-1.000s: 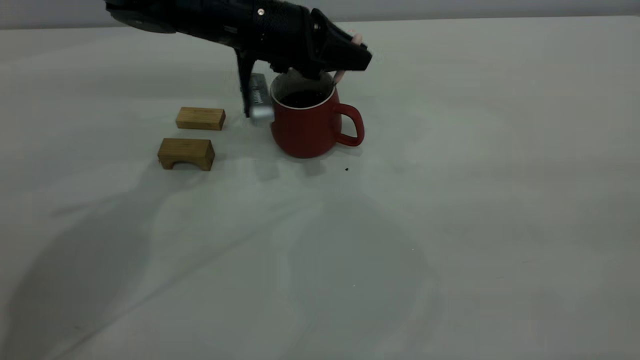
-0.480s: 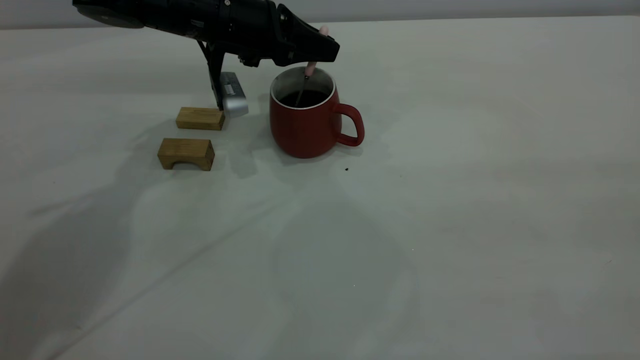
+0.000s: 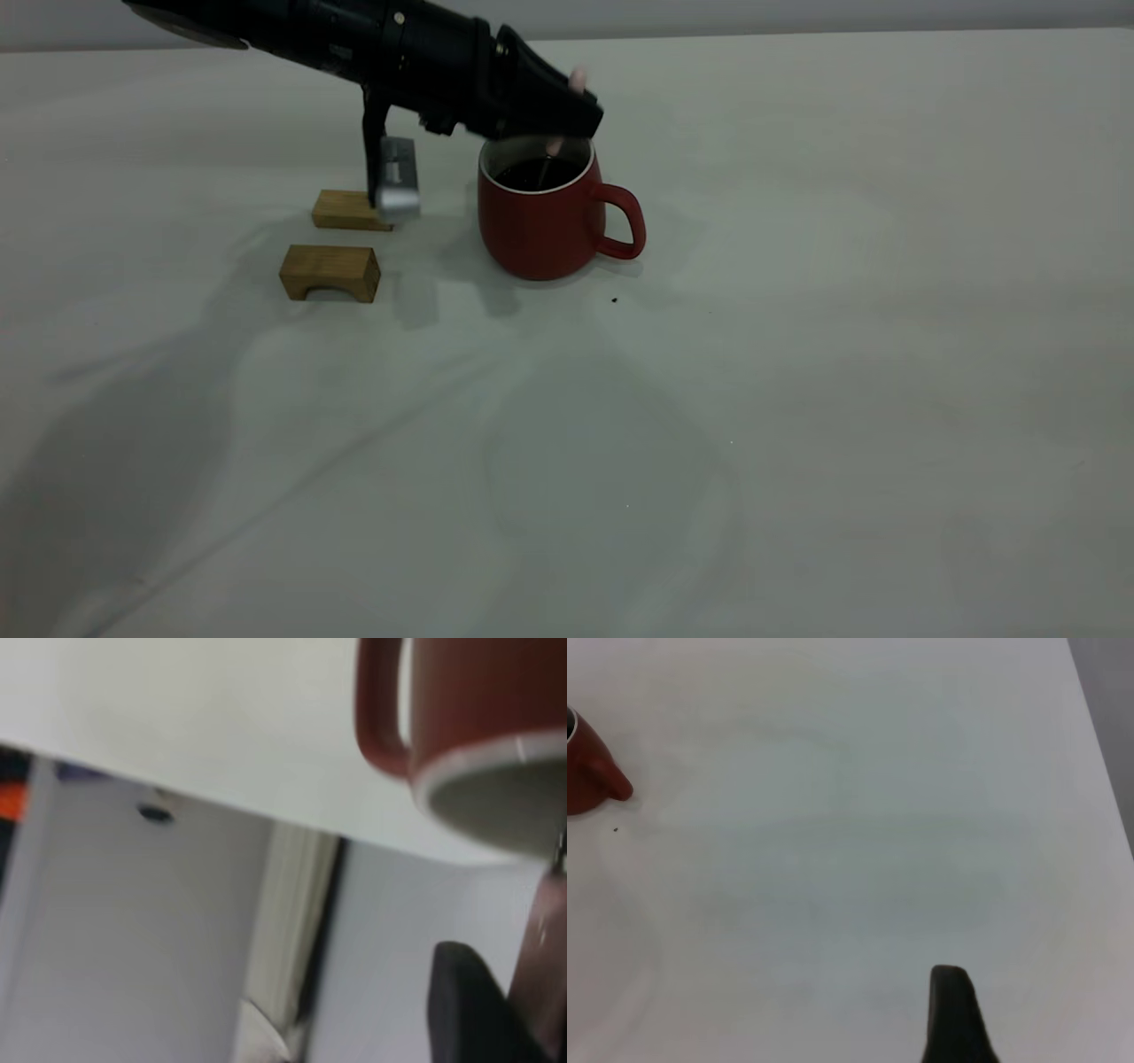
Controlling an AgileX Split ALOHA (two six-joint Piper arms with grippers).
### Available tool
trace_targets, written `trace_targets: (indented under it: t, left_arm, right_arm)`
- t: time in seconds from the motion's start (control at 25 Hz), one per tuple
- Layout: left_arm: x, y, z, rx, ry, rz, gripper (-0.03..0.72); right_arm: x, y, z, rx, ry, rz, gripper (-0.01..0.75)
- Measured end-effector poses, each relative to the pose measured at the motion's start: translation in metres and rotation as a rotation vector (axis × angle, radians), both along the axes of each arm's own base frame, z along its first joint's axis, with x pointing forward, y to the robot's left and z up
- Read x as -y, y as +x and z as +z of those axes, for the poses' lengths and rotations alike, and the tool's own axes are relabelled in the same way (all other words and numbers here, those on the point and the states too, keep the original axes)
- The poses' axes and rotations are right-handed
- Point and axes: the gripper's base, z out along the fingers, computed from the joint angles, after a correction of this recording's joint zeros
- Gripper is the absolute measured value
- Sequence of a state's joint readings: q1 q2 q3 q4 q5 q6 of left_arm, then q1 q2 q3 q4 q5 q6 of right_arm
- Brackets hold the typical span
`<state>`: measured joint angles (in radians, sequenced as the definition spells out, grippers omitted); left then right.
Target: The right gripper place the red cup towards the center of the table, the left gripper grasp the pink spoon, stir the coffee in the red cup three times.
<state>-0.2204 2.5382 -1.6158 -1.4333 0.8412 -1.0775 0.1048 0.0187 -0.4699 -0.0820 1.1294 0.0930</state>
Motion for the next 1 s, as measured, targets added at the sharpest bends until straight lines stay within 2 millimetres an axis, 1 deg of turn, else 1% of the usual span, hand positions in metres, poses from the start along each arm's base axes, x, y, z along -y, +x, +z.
trace_targets:
  t: [0.12,0.2,0.32,0.48,0.6,0.76,0.92,1.0]
  left_arm:
    - [-0.002,-0.003,-0.001,0.023,0.042,-0.053,0.367]
    - [-0.002,-0.003,0.005,0.064,0.067,-0.094,0.43]
    - [-0.004,-0.004,0.024,0.176,0.119,-0.186,0.475]
    - [-0.01,-0.005,0.055,0.388,0.224,-0.361,0.483]
    - [-0.018,-0.011,0.08,0.548,0.341,-0.567,0.48]
    - [-0.035,-0.024,0.116,0.664,0.497,-0.851,0.461]
    - [-0.055,-0.039,0.165,0.723,0.664,-1.034,0.436]
    - [-0.064,-0.049,0.196,0.759,0.742,-1.08,0.427]
  right_arm:
    - [0.0,0.0,0.0,0.0,0.0,0.0,0.533]
    - [0.0,0.0,0.0,0.0,0.0,0.0,0.533]
    - [0.0,0.0,0.0,0.0,0.0,0.0,0.533]
    - [0.0,0.0,0.0,0.0,0.0,0.0,0.533]
    - [0.0,0.0,0.0,0.0,0.0,0.0,0.533]
    - [0.0,0.0,0.0,0.0,0.0,0.0,0.533]
    - [0.0,0.0,0.0,0.0,0.0,0.0,0.533]
    - [0.0,0.0,0.0,0.0,0.0,0.0,0.533]
